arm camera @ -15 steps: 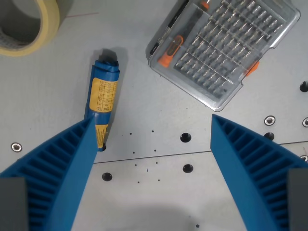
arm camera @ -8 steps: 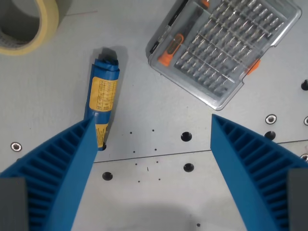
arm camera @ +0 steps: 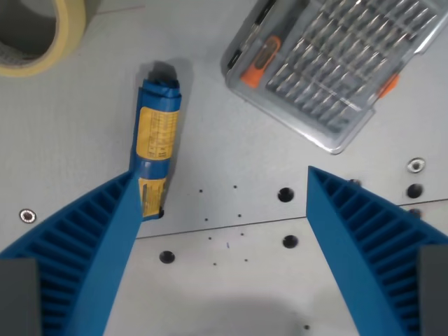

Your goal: Move above the blue bag

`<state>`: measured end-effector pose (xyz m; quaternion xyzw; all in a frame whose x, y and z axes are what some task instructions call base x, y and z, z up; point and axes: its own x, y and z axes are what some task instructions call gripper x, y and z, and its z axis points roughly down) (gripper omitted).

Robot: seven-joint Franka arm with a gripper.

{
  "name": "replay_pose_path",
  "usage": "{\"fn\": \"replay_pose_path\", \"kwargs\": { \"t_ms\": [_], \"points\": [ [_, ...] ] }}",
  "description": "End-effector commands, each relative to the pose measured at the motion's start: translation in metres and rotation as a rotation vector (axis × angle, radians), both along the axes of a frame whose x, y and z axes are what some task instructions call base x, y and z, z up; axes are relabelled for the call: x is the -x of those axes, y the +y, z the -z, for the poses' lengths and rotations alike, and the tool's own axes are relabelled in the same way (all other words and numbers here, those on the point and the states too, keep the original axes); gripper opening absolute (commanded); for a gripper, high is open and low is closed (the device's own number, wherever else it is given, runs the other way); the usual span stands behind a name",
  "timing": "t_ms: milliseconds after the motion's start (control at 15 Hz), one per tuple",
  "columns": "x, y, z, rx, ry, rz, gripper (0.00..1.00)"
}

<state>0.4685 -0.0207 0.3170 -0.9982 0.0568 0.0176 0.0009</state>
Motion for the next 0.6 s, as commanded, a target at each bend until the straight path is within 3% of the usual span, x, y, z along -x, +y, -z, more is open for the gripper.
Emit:
{"fn": "replay_pose_path", "kwargs": {
  "t_ms": [67, 600],
  "points": [
    [0.007, 0.009, 0.014, 0.012, -0.092, 0.095, 1.0],
    [0.021, 0.028, 0.055, 0.003, -0.083, 0.177, 1.0]
  ]
}}
